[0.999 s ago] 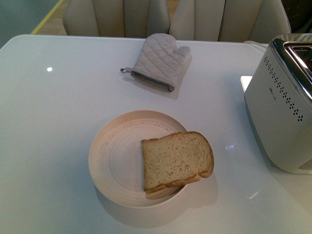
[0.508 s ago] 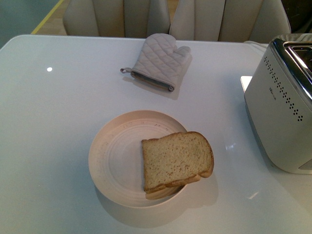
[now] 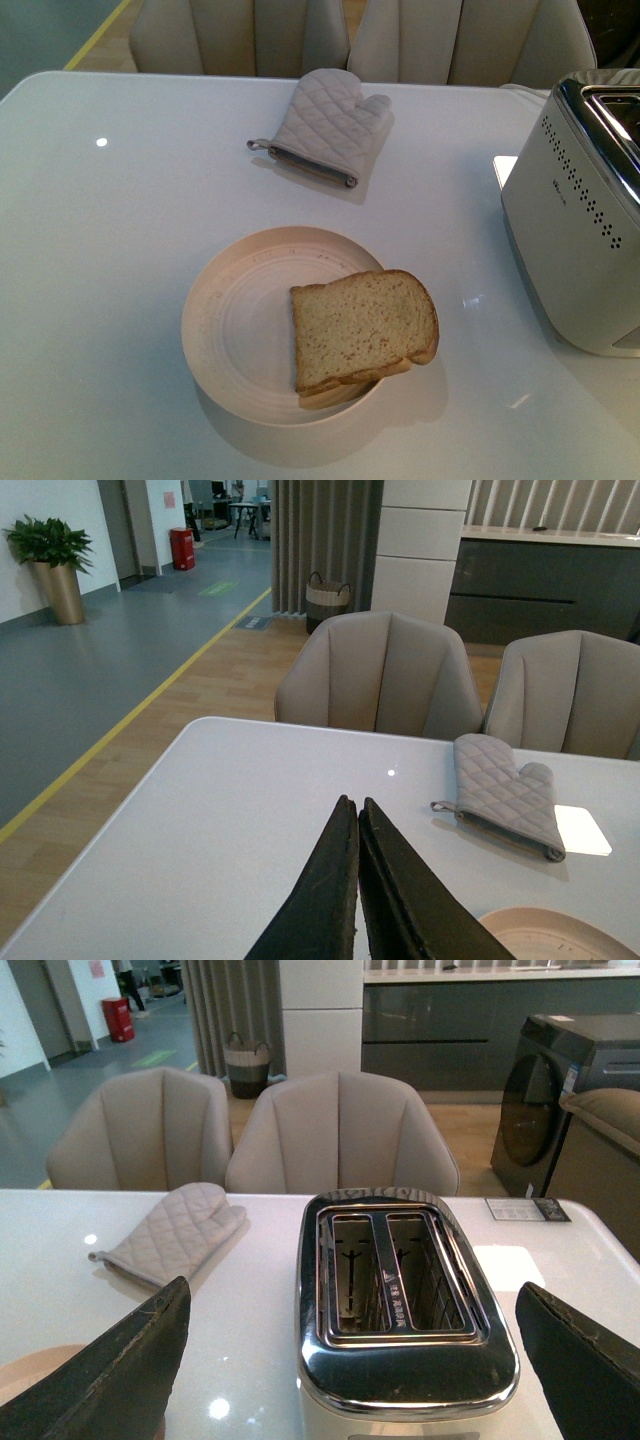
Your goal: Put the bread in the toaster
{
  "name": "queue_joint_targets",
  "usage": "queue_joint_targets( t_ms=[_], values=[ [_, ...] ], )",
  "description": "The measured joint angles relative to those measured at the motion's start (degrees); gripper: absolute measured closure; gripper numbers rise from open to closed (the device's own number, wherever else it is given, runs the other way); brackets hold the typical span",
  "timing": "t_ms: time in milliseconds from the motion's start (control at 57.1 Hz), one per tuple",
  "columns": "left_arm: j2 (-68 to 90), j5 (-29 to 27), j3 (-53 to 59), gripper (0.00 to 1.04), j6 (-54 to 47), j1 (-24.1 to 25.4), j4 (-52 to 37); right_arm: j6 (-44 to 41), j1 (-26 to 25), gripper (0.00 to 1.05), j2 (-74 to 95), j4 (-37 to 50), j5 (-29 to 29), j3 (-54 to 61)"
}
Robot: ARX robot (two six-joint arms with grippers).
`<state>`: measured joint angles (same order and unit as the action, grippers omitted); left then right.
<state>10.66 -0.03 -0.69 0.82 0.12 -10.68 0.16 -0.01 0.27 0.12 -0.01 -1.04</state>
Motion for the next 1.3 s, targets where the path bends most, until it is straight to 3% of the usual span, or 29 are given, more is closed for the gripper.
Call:
queue_joint_targets(
  t_ms=[158,368,894,1034,1174,1297],
  values=[
    [-8.6,0.0,0.0,1.02,0.0,0.0,9.9,0.0,0.0,0.09,0.0,0.0,0.0,0.0],
    [-10.3,0.0,0.0,1.02,0.0,0.0,10.6,0.0,0.0,0.09,0.0,0.0,0.0,0.0],
    [-10.3,0.0,0.0,0.07,0.0,0.0,10.6,0.0,0.0,0.09,0.0,0.0,0.0,0.0],
    [-10.4,0.0,0.0,0.07,-0.2,0.0,10.6,6.8,8.3,0.09,13.4,-17.3,15.0,-7.5],
    [-10.4,0.0,0.0,0.07,-0.2,0.0,10.6,10.1,16.5,0.09,28.0,-10.5,16.8,-12.0],
    [-10.4,0.0,0.0,0.07,-0.2,0.0,10.6,12.6,19.1,0.09,42.8,-2.9,14.6,-18.4]
  ],
)
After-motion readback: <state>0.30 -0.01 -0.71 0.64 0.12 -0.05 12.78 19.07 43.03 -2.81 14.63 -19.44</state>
